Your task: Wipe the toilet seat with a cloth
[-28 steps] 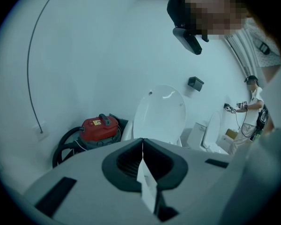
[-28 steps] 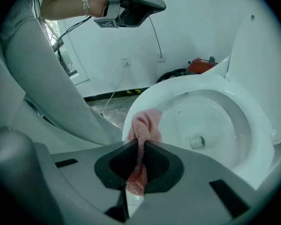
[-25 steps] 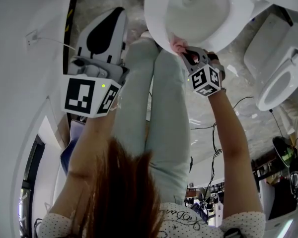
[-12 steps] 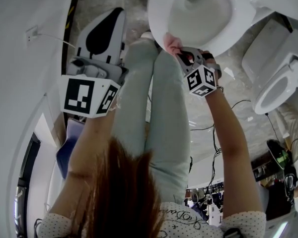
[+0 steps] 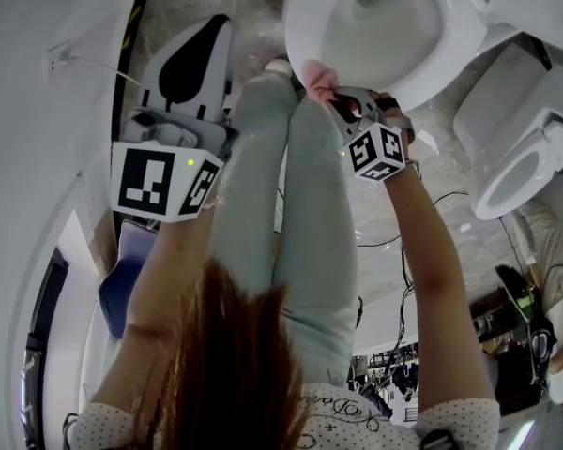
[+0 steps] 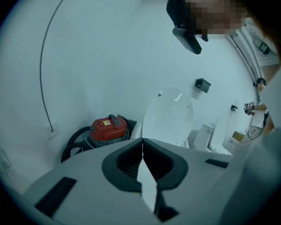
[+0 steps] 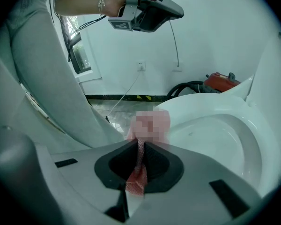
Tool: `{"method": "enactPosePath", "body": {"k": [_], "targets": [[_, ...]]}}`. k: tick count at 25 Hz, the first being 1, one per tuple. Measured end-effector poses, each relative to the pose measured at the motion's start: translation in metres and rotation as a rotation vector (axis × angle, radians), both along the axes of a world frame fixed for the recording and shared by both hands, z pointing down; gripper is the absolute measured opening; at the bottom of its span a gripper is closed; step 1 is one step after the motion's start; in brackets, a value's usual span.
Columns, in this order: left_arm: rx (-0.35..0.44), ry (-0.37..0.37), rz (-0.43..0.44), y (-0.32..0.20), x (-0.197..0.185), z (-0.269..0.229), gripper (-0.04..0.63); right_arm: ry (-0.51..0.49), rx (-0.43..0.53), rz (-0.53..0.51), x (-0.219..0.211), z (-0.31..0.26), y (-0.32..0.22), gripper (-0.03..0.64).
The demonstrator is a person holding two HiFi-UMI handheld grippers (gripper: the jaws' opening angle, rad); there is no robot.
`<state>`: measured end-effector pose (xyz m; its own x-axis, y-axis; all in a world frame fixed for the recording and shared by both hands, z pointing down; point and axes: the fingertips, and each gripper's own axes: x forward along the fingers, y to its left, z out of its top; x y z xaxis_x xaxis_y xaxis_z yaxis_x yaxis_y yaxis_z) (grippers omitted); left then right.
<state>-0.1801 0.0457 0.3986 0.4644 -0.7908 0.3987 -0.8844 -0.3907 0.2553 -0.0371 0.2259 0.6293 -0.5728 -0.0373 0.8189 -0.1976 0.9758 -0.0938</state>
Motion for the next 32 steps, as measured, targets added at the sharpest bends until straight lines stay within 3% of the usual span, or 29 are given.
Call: {"method": "enactPosePath", "body": {"k": [16,32], "targets": [[-0.014,0.008,-0.033,-0.006,-0.005,0.010,0.005,-0.054,0.023,0.050,-0.025,-0.001,-0.024,0.034],[-0.010,0.027,-0.038,-0.013,-0.004,0.010,0.005,-0.105,0.062,0.010,-0.059,-0.004,-0.066,0.034]]}}
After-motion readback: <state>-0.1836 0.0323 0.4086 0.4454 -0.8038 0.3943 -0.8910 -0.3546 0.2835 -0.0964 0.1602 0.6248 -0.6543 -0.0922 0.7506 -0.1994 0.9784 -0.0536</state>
